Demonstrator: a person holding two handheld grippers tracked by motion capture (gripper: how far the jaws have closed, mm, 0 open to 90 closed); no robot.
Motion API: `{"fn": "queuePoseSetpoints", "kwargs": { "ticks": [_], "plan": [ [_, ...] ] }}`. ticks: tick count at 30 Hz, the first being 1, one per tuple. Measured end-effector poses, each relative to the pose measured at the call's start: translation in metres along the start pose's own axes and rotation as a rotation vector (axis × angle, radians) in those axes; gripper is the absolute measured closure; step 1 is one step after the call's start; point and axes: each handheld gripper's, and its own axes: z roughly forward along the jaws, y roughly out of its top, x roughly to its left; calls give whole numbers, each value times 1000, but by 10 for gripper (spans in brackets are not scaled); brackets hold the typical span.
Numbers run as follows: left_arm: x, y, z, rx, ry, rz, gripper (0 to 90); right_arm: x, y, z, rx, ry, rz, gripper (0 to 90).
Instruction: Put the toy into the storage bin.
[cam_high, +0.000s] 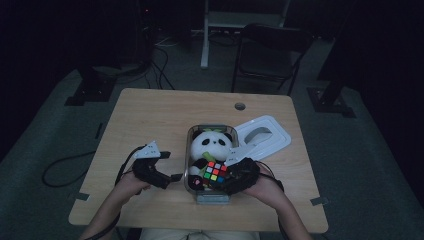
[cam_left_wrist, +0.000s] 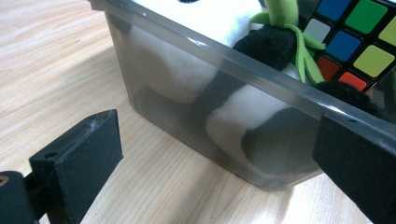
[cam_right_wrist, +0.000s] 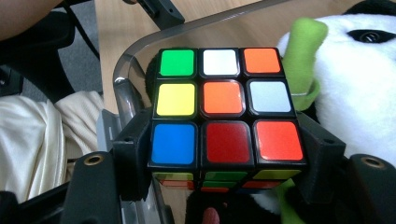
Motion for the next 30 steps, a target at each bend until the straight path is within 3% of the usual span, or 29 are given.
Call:
{"fn": "queuePoseSetpoints", "kwargs": {
  "ticks": [5, 8, 14, 15, 19, 23, 25, 30],
  "plan": [
    [-2, 4, -2, -9, -6, 0, 22, -5, -1, 3, 12, 40, -18, 336],
    [-5, 7, -2, 9, -11, 7, 22, -11, -2, 2, 8, 75, 15, 335],
    [-9, 9, -2, 30, -4, 18, 22, -13, 1, -11, -62, 97, 56, 301],
    [-10, 9, -2, 32, -2, 17, 22, -13, 2, -13, -67, 80, 55, 294],
    [-11, 10, -2, 36, 3, 16, 22, -9, 8, -10, -44, 66, 40, 294],
    [-11, 10, -2, 36, 3, 13, 21, -8, 10, 0, -11, 99, 38, 299],
    [-11, 10, -2, 37, -1, 14, 22, -5, 11, 3, 3, 86, -18, 301],
    [-12, 11, -3, 48, -5, 16, 22, -6, 12, -4, -1, 93, -56, 330]
  ]
}}
